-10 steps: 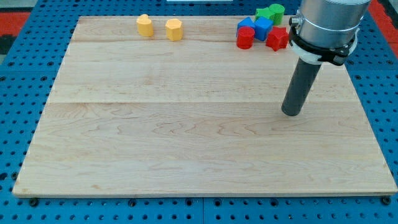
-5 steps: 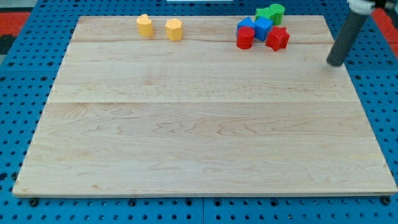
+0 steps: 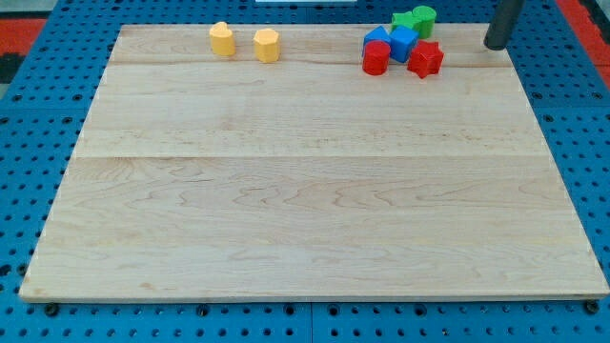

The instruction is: Push blue blocks into yellow blocks

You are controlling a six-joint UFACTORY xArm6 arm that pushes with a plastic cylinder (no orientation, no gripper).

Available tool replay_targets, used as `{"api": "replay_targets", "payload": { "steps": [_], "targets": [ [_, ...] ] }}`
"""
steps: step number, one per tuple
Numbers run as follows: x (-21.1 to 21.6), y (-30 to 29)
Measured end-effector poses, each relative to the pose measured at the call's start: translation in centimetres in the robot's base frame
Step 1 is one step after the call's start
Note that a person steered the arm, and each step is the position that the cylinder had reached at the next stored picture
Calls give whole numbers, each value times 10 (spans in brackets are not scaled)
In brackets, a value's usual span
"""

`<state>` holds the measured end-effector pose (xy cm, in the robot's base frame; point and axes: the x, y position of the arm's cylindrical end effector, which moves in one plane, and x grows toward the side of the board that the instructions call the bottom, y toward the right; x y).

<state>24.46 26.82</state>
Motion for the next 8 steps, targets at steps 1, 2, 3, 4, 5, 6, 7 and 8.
{"api": "replay_targets", "payload": {
  "steps": [1, 2, 3, 4, 5, 6, 7, 8],
  "targets": [
    [0, -12],
    [0, -28],
    [-10, -62],
    [-11, -95],
    [-4, -109],
    [-7, -140],
    [-7, -178],
    [-9, -208]
  ]
}}
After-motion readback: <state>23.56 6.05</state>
